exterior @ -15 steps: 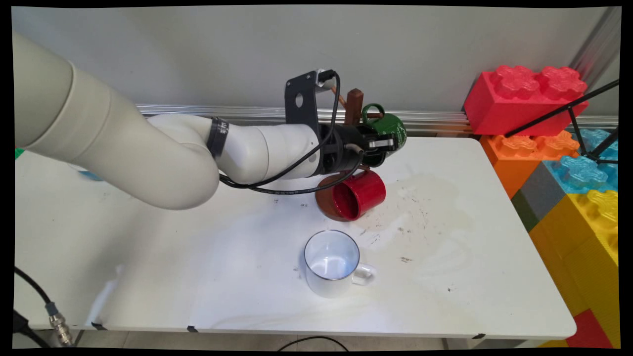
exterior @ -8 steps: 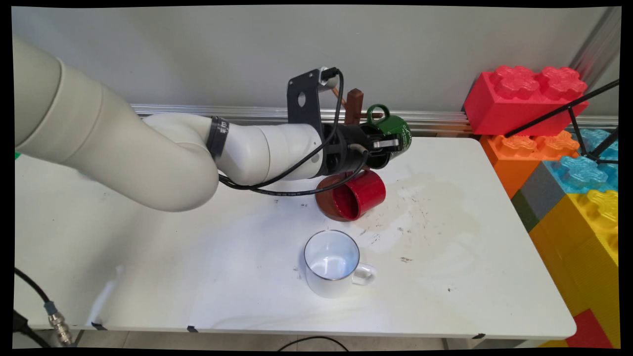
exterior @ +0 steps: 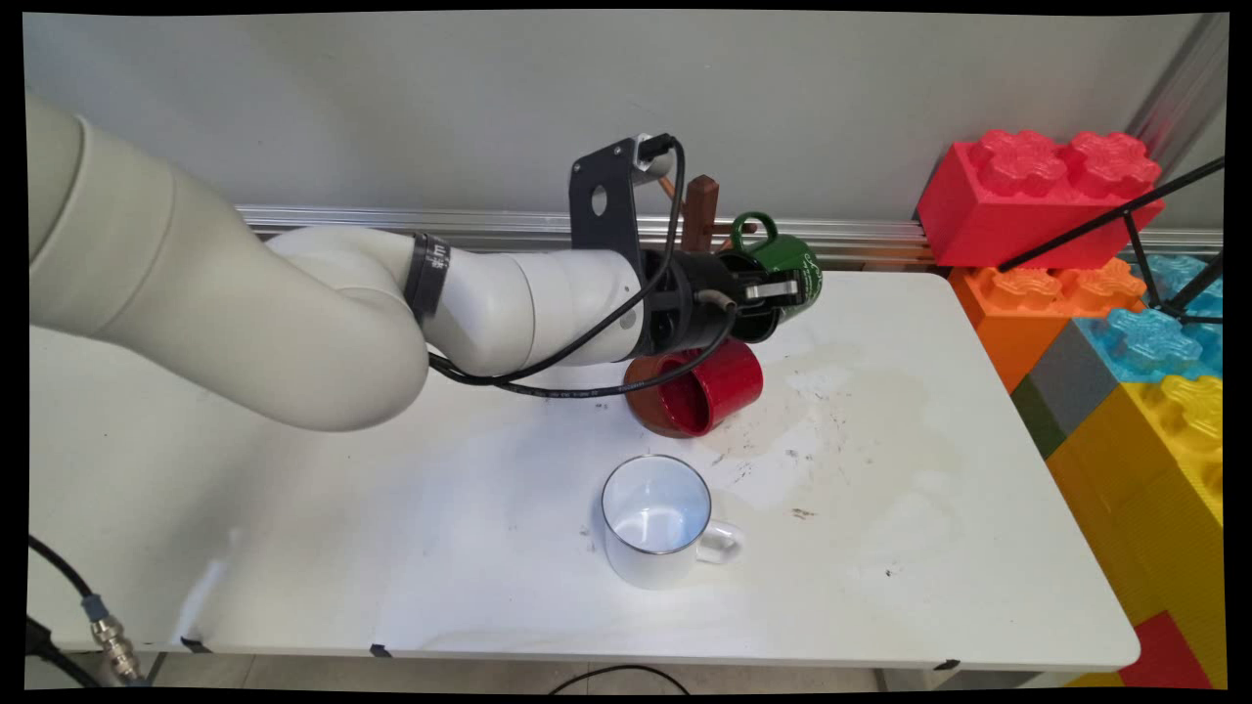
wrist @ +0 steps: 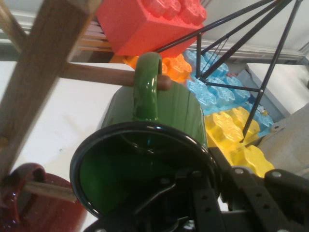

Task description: Place the picked object on the table

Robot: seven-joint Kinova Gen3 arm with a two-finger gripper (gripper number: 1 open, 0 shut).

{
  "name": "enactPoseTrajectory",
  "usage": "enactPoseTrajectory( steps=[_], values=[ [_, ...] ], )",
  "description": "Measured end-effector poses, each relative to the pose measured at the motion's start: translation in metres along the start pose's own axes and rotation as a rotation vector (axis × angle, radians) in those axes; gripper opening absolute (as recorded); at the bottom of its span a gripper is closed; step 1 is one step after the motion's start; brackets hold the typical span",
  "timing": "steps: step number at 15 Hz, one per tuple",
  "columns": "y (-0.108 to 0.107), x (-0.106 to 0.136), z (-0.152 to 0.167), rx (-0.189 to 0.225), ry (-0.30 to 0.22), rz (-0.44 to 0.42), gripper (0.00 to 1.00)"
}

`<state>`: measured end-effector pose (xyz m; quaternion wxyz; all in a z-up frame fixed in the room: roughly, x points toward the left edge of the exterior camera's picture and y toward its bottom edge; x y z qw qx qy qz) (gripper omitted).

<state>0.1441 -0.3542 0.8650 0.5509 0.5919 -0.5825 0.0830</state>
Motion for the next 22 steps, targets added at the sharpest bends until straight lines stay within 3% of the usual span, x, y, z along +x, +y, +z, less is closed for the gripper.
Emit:
enactPoseTrajectory(
  steps=[14,22],
  values=[
    [0.027,-0.007,-0.015,-0.052,-0.024,-0.013,0.00],
    [0.029,-0.004,-0.036,-0.076,-0.089,0.050,0.00]
  ],
)
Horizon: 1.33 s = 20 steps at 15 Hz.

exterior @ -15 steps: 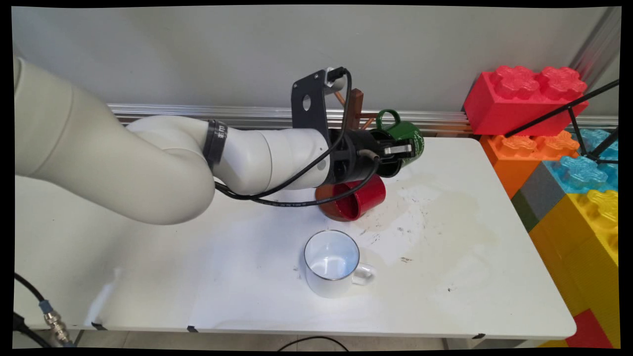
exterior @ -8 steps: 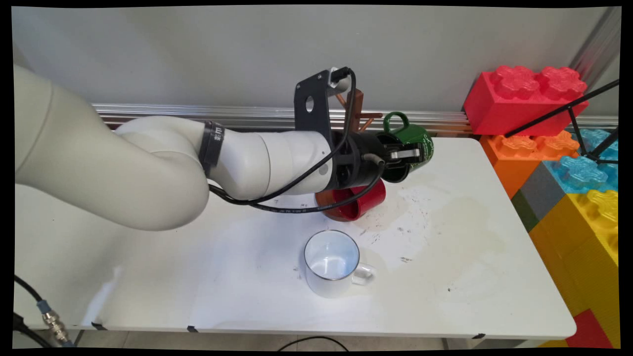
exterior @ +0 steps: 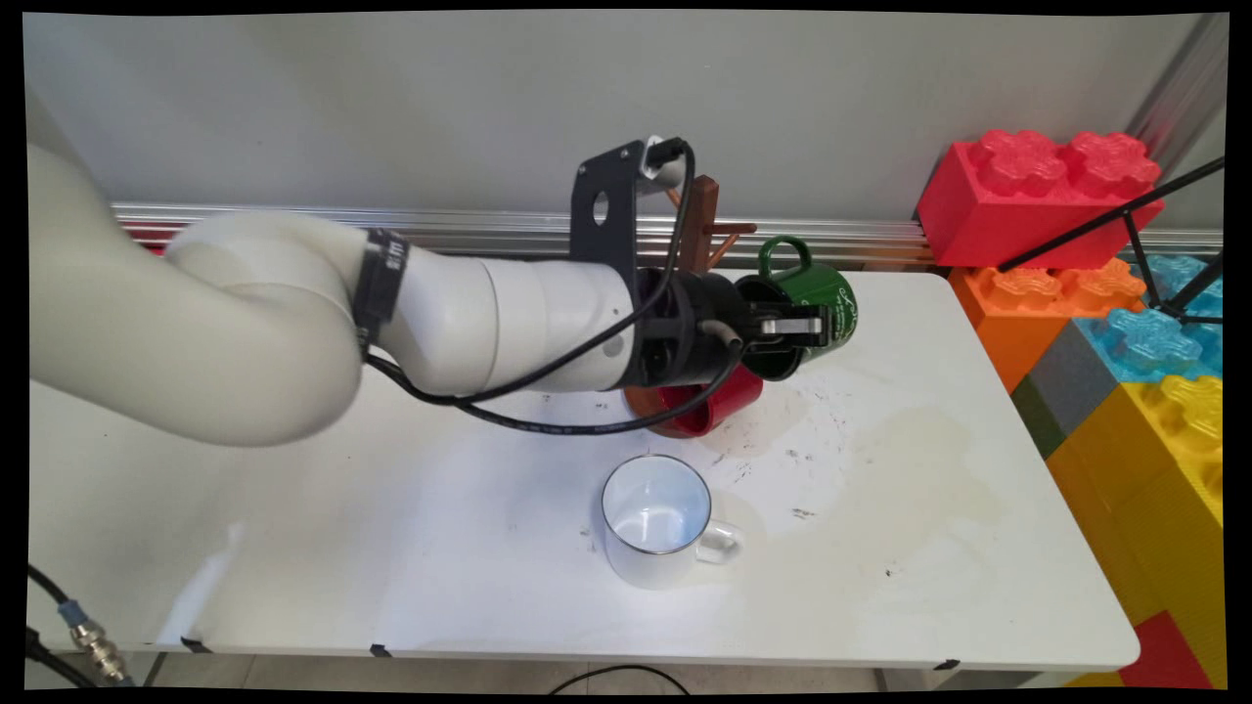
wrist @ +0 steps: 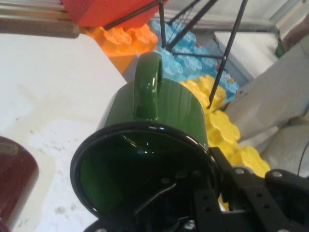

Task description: Place the picked object on the table

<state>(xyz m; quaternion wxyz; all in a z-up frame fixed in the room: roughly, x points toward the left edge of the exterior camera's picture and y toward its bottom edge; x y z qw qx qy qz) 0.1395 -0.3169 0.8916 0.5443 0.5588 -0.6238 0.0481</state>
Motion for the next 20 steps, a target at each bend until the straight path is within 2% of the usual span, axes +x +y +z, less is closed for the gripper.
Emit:
enactPoseTrajectory(
  steps=[7,13,17,20],
  values=[
    [0.000,0.022,-0.025,-0.014,-0.084,0.087,0.00],
    [0.005,0.045,-0.049,-0.017,-0.174,0.110,0.00],
    [0.012,0.059,-0.060,-0.003,-0.229,0.114,0.00],
    [0.019,0.074,-0.069,0.026,-0.274,0.134,0.00]
  ],
)
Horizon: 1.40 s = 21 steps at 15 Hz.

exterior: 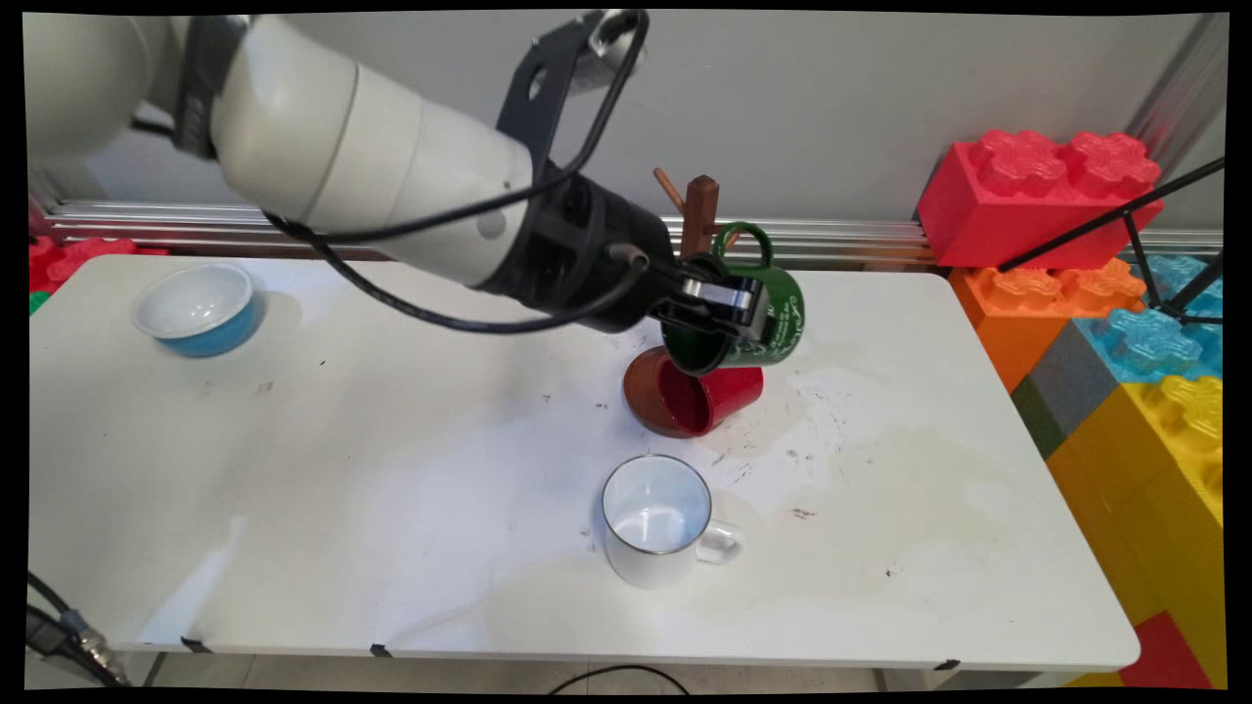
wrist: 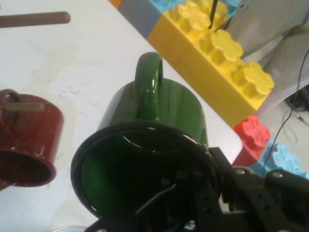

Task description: Place the picked object on the table

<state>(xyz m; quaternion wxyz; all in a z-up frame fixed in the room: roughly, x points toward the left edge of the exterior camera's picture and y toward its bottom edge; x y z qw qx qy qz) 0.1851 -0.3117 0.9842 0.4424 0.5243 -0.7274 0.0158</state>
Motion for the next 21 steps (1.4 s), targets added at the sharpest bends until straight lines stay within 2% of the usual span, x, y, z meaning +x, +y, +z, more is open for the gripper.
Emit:
enactPoseTrajectory(
  steps=[3,10,19,21],
  values=[
    [0.001,0.013,-0.013,0.044,-0.045,0.018,0.00],
    [-0.011,0.041,-0.038,0.202,-0.186,0.098,0.00],
    [-0.054,0.070,-0.045,0.417,-0.395,0.252,0.00],
    [-0.060,0.074,-0.041,0.441,-0.429,0.269,0.00]
  ],
)
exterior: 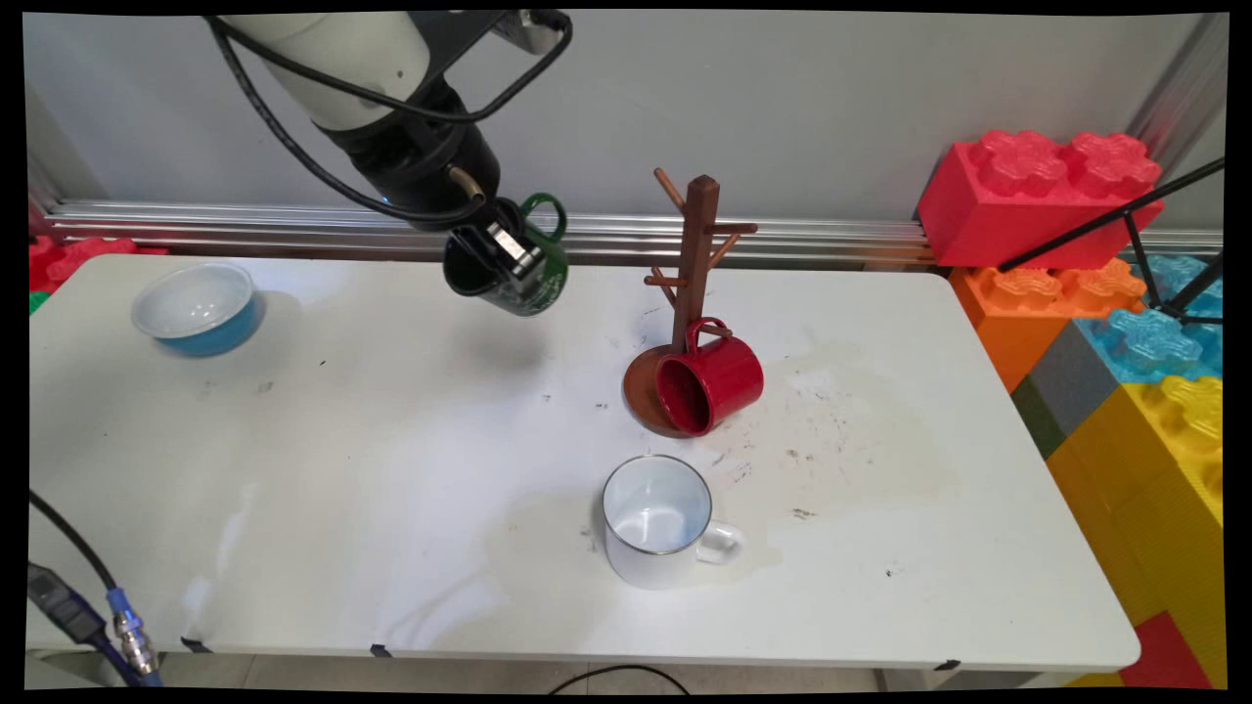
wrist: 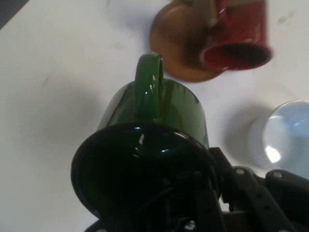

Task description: Place the picked object on the table

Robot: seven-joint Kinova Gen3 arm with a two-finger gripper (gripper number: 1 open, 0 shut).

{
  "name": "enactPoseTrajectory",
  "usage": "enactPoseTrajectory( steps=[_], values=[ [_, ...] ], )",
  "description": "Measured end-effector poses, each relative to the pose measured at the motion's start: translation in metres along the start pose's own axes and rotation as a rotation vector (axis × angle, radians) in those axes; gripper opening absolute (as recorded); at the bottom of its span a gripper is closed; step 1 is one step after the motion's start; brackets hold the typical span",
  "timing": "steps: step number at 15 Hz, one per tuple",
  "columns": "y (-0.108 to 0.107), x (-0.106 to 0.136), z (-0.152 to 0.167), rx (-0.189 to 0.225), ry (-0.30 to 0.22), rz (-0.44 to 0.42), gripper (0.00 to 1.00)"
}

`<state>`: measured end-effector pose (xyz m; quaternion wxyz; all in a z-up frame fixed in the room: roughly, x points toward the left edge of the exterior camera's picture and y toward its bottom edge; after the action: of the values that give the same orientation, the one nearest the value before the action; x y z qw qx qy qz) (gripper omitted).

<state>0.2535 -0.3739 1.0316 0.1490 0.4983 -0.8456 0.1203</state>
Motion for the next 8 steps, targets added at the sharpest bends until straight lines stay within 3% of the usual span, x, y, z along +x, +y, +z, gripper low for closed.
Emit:
enactPoseTrajectory(
  steps=[3,8],
  values=[
    [-0.009,0.006,0.015,0.034,-0.084,0.031,0.00],
    [-0.021,0.014,0.045,0.058,-0.193,0.088,0.00]
  ],
)
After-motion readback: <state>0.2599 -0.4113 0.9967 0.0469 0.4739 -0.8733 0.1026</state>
